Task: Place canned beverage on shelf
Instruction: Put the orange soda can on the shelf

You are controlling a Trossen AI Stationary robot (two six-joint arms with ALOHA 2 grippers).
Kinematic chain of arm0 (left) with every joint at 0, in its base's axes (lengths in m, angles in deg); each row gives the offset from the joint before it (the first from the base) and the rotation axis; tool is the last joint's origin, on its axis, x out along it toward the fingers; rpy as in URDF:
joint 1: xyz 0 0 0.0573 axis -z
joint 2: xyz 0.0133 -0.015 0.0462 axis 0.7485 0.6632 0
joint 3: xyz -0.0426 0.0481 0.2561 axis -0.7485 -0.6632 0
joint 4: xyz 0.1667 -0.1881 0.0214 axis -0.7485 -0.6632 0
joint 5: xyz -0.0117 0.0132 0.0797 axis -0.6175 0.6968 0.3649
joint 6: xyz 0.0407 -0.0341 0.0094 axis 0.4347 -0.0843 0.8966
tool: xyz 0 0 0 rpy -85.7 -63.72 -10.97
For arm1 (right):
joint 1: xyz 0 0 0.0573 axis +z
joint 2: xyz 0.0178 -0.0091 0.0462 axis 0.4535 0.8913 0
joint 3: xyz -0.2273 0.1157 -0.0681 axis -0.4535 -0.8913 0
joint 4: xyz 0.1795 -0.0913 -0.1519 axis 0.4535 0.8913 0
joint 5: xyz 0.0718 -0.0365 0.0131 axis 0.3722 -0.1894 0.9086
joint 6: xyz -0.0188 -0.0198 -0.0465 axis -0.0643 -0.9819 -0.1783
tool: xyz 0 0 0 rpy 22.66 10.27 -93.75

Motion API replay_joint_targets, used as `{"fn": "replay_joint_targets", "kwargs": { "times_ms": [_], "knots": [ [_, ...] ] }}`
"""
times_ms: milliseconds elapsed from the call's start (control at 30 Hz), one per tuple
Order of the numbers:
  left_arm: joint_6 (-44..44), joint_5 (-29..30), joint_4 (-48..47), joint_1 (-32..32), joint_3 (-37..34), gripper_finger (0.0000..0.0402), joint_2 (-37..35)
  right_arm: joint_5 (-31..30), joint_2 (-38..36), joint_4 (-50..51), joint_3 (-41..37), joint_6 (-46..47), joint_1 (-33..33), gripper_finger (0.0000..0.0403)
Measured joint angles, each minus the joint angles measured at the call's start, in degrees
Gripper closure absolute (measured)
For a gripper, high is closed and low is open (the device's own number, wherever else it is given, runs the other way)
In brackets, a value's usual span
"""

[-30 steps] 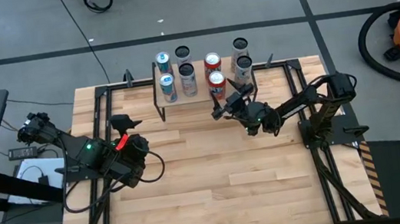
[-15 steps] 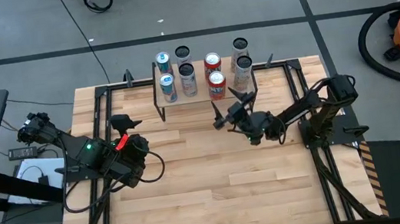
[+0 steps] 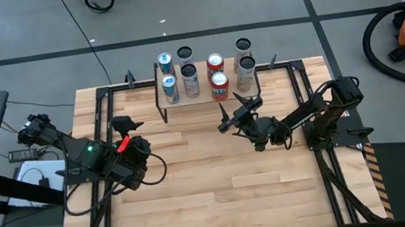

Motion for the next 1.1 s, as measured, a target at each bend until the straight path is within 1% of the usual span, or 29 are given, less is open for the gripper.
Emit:
{"fn": "replay_joint_targets", "kwargs": {
  "times_ms": [133, 267, 333, 600, 867, 1033, 1100],
  "knots": [
    [-0.06, 0.0, 0.04, 0.01, 0.0, 0.0024, 0.0, 0.66, 0.0, 0.0, 0.0, 1.81, -0.25, 0.0115],
    [-0.33, 0.0, 0.04, 0.0, 0.0, 0.0024, 0.0, 4.23, 0.0, 0.03, 0.0, 3.35, -0.25, 0.0141],
    [-0.33, 0.0, 0.04, 0.0, 0.0, 0.0024, 0.0, 5.06, 0.0, 0.03, 0.0, 3.67, -0.25, 0.016],
    [-0.31, 0.0, 0.04, 0.01, 0.0, 0.0024, 0.0, 5.34, 0.0, 0.05, 0.0, 3.75, -1.36, 0.0252],
    [-0.17, 0.0, 0.04, 0.01, 0.0, 0.0024, 0.0, 5.54, 0.0, 0.07, 0.0, 3.75, -1.99, 0.0334],
    [-0.17, 0.0, 0.03, 0.0, 0.0, 0.0024, 0.0, 7.18, 0.0, 0.07, 0.0, 3.77, -3.01, 0.0389],
    [-0.19, 0.0, 0.03, 0.0, 0.0, 0.0024, 0.0, 7.07, 0.0, 0.11, 0.0, 4.52, -3.37, 0.0396]
  ]
}}
